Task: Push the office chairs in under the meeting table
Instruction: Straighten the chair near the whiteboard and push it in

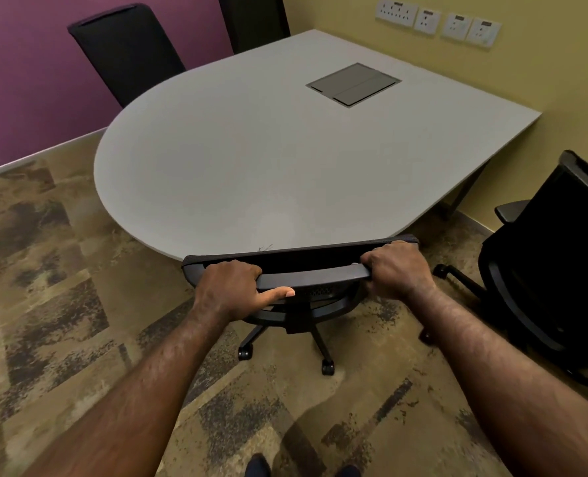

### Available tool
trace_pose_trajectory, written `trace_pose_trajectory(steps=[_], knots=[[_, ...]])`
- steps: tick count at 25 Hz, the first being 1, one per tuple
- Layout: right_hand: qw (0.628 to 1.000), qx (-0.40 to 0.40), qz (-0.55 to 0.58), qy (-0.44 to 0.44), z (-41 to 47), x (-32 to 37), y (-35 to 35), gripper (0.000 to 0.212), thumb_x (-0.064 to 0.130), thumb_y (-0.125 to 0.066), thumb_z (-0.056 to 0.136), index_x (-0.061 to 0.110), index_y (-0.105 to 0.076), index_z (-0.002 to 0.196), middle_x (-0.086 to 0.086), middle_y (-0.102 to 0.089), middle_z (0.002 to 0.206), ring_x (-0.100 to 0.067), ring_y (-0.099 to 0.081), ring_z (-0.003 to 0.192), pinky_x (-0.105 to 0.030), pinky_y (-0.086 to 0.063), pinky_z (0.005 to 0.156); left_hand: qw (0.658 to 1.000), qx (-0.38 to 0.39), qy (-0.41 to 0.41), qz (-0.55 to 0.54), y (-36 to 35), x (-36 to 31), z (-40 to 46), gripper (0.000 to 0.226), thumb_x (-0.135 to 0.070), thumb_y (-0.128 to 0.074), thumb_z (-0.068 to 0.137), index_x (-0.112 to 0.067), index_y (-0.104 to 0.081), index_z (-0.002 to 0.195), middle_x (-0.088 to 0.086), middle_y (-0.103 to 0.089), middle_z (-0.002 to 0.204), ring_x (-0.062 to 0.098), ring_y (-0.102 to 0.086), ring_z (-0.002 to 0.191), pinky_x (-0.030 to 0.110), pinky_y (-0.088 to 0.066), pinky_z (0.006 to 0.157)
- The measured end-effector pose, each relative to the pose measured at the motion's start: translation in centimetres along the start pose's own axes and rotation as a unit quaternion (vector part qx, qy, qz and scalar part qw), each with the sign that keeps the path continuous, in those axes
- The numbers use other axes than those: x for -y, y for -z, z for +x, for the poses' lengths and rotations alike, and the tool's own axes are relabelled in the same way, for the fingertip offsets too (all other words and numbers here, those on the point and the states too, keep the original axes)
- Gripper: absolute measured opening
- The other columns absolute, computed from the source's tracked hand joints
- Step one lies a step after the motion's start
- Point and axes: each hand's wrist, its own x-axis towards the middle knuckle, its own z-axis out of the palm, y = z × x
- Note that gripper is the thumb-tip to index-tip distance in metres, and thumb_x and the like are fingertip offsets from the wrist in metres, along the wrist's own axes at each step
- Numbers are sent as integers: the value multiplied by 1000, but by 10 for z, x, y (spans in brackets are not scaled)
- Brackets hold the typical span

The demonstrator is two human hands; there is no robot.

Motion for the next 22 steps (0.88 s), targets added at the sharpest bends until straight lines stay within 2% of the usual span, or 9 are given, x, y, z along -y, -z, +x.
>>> trace_pose_trajectory(steps=[9,12,16,22], knots=[[998,-22,21,50,11,-37,-10,21,43,-57,77,23,-64,72,4,-66,65,-24,-62,63,-30,-33,56,1000,-16,26,4,0,-31,11,78,-97,-17,69,-24,-41,51,-9,-42,45,7,-40,42,23,-26,43],[998,-35,14,59,16,-46,-11,21,42,-56,76,24,-60,67,5,-62,61,-22,-59,58,-28,-30,54,999,-24,33,10,0,-37,17,79,-96,-17,69,-23,-41,50,-8,-42,45,8,-40,42,23,-26,43],[997,-34,5,68,21,-61,-14,19,41,-59,73,23,-62,68,4,-65,63,-25,-61,60,-28,-30,54,999,-26,42,19,-1,-49,24,80,-96,-15,69,-23,-41,51,-8,-42,46,9,-40,42,24,-26,43],[996,-32,21,76,29,-83,-21,17,33,-64,76,20,-60,66,1,-66,64,-29,-62,63,-28,-33,51,998,-19,61,12,-5,-70,30,82,-96,-16,69,-21,-46,53,-6,-45,48,11,-43,44,25,-34,43]])
